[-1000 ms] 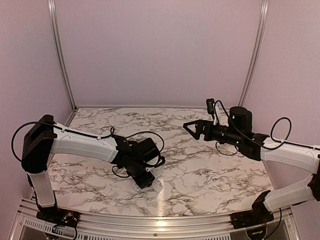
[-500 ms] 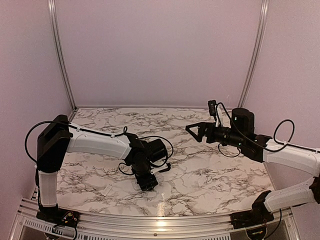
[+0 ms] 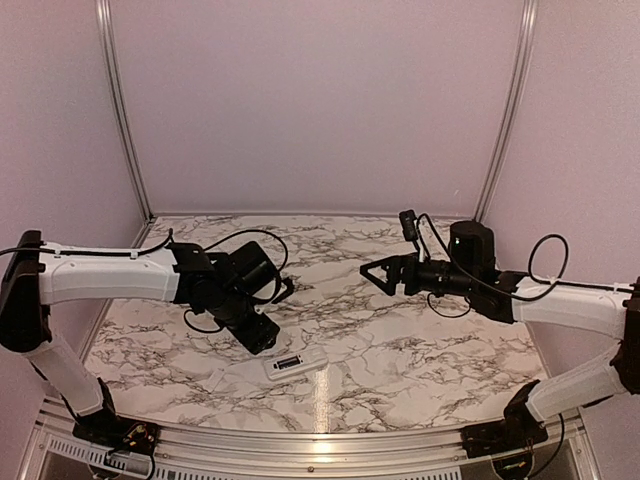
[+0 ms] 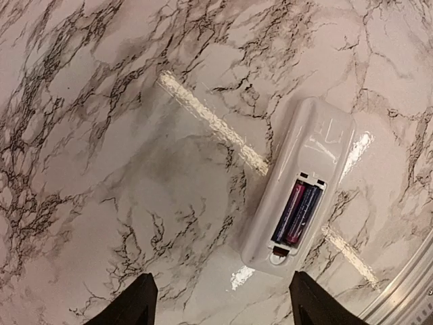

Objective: Load the batteries into the remote control
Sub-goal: Place the remote control without the battery cover at the center of the board, then pick up the battery cover from the center of the board.

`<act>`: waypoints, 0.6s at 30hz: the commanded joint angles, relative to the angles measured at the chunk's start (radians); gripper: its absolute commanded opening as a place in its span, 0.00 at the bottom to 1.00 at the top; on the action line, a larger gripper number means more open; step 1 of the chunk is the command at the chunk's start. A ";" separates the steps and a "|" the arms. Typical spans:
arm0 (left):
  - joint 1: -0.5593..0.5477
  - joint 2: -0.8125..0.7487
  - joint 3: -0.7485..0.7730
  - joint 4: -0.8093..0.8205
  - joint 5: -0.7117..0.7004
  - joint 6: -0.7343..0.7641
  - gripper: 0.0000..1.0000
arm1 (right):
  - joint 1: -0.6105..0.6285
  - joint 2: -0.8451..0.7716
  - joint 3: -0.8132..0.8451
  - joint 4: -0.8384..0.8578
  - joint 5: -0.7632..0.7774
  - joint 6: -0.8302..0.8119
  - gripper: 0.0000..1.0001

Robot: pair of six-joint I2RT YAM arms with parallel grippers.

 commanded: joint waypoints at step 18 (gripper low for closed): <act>0.134 -0.115 -0.276 -0.090 -0.017 -0.357 0.32 | -0.010 0.132 0.040 0.135 -0.221 0.040 0.90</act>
